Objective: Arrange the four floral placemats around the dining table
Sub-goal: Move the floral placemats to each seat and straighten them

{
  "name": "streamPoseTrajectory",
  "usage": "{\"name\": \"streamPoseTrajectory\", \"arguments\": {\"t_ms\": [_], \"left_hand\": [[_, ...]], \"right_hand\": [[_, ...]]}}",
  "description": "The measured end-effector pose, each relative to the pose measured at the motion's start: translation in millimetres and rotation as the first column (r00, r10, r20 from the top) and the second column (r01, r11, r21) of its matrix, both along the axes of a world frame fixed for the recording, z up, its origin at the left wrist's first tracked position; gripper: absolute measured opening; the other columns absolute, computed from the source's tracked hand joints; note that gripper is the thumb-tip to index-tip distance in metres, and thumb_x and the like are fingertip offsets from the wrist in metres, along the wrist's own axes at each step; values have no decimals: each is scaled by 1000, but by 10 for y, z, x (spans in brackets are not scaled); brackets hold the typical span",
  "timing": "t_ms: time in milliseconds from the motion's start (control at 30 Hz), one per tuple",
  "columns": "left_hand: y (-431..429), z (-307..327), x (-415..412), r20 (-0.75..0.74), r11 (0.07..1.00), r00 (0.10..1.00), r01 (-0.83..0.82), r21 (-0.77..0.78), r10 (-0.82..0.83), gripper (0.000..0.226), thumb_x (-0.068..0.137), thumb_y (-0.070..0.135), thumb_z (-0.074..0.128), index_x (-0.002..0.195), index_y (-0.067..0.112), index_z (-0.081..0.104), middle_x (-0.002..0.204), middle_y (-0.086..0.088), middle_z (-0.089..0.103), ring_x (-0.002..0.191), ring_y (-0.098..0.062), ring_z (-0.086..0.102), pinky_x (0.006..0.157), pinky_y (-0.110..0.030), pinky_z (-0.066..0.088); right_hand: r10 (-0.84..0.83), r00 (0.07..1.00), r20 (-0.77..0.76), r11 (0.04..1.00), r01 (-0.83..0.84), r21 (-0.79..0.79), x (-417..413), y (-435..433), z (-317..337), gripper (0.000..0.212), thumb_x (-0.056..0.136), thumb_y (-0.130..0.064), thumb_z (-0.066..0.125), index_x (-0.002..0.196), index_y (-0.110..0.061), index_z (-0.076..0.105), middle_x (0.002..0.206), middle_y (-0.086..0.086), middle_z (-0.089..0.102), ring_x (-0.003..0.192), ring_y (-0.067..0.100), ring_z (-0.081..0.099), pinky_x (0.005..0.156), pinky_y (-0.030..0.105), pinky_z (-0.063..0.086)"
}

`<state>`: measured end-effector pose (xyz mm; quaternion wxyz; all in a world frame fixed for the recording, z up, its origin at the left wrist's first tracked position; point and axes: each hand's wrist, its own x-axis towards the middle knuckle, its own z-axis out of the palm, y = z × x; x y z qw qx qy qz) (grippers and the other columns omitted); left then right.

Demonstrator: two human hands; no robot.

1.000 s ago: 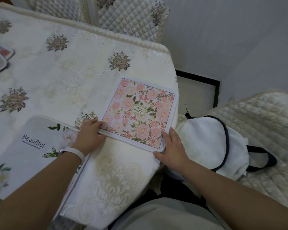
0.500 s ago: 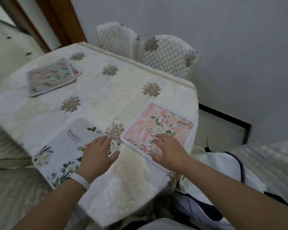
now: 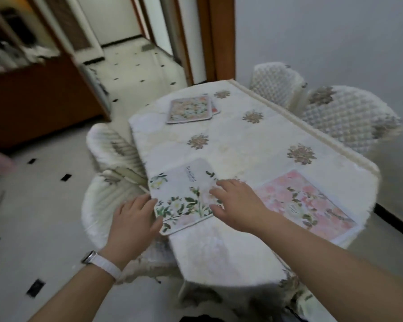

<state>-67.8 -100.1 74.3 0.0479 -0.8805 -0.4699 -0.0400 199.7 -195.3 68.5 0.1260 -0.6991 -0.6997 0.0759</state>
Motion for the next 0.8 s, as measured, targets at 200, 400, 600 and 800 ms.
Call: {"name": "streamPoseTrajectory", "arguments": {"t_ms": [200, 400, 600, 800], "left_hand": [[-5, 205, -869, 1, 980, 981, -192, 47, 193, 59, 82, 55, 37, 122, 22, 64, 131, -7, 61, 122, -30, 55, 99, -52, 40], [19, 209, -1867, -7, 950, 950, -310, 46, 311, 59, 84, 56, 36, 124, 22, 62, 132, -8, 60, 124, -31, 53, 100, -52, 39], [220, 23, -3173, 38, 918, 918, -395, -18, 396, 55, 84, 51, 38, 124, 22, 63, 134, -8, 59, 125, -31, 51, 102, -51, 37], [681, -145, -4591, 69, 895, 893, -439, -76, 444, 54, 83, 50, 40, 123, 21, 64, 130, -8, 61, 123, -32, 52, 101, -50, 37]], "right_hand": [[159, 987, 6, 987, -160, 23, -668, 449, 147, 46, 95, -42, 43, 135, -21, 51, 146, 7, 44, 132, 29, 39, 104, 44, 37], [273, 961, 40, 961, -274, 30, -1539, 965, 272, 47, 95, -43, 45, 135, -20, 52, 143, 5, 48, 130, 27, 41, 103, 43, 38], [364, 930, 61, 931, -364, -6, -2890, 1542, 163, 60, 87, -52, 31, 131, -20, 56, 138, 4, 54, 126, 27, 46, 102, 40, 39], [393, 912, 116, 920, -390, -49, -4217, 2140, 103, 56, 89, -50, 33, 129, -20, 58, 135, 4, 56, 123, 28, 50, 99, 40, 40]]}}
